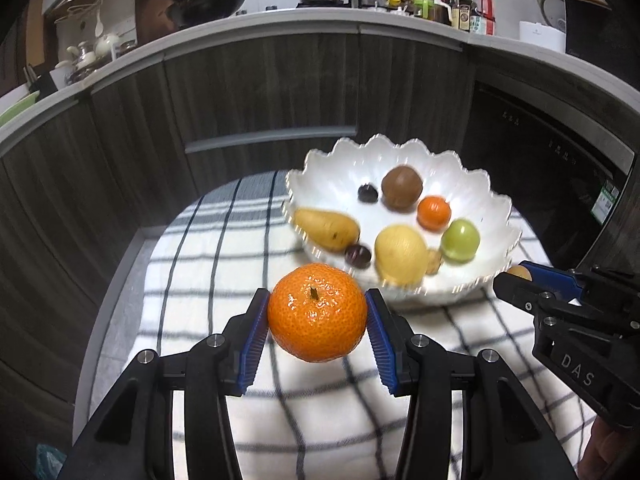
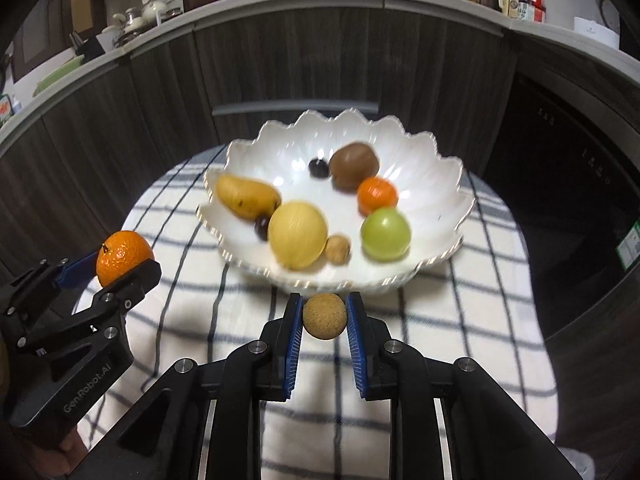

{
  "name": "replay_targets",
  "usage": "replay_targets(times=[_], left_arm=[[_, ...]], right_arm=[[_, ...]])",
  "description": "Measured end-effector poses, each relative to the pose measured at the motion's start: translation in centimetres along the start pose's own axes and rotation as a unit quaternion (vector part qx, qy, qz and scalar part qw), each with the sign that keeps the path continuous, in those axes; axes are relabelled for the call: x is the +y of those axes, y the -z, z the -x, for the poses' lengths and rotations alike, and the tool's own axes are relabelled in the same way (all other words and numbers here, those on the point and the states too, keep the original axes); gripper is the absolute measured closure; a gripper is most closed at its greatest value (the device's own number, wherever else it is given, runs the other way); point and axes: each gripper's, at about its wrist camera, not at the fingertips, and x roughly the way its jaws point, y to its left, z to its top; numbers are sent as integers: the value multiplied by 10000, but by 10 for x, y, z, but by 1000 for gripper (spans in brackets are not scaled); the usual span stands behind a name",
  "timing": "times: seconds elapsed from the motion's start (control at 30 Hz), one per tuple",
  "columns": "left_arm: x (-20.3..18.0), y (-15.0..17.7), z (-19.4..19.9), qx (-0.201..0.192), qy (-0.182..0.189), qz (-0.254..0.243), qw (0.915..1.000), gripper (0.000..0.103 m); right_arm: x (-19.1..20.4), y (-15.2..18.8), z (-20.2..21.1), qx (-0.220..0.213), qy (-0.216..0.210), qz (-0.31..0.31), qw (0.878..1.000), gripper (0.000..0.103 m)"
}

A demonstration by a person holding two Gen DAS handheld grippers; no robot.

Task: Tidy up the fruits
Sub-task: 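Carry the mandarin and longan over the white bowl with both grippers, then open both grippers to drop the mandarin and longan into the bowl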

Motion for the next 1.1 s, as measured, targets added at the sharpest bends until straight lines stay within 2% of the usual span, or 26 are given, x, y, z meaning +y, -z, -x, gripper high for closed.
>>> replay_targets(times=[0.27,0.5,0.8,1.1], left_arm=[[-9,-36,-7,-188,63,-91,9998,56],[-17,-56,-31,-195,149,-201,9995,56],[-26,-62,-69,63,271,-188,9994,56],[-25,-60,-88,222,303,-156,9992,56]], right_arm=[[-15,-25,4,-184,0,-146,9997,80],[-24,-43,-4,-212,11,-269,9994,80],[-38,-55,-29,-67,14,-409,9991,80],[-40,-58,-50,77,-15,-405,9992,80]])
